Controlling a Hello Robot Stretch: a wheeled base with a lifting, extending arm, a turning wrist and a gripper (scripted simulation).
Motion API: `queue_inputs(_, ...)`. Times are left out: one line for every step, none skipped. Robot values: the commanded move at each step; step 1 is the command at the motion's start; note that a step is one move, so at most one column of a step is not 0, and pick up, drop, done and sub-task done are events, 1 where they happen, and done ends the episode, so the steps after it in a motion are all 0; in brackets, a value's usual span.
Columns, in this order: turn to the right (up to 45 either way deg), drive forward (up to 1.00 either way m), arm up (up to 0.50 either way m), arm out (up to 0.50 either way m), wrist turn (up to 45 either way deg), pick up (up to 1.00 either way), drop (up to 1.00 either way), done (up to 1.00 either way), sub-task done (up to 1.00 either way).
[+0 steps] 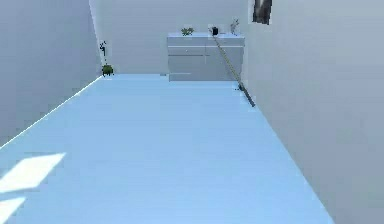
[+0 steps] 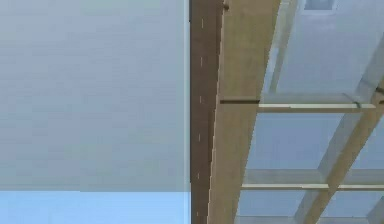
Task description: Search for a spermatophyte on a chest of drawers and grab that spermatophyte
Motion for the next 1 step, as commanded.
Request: queue_inputs(0.0, 1.0, 0.0, 0.0, 0.0, 0.0, 0.0, 0.0, 0.0)
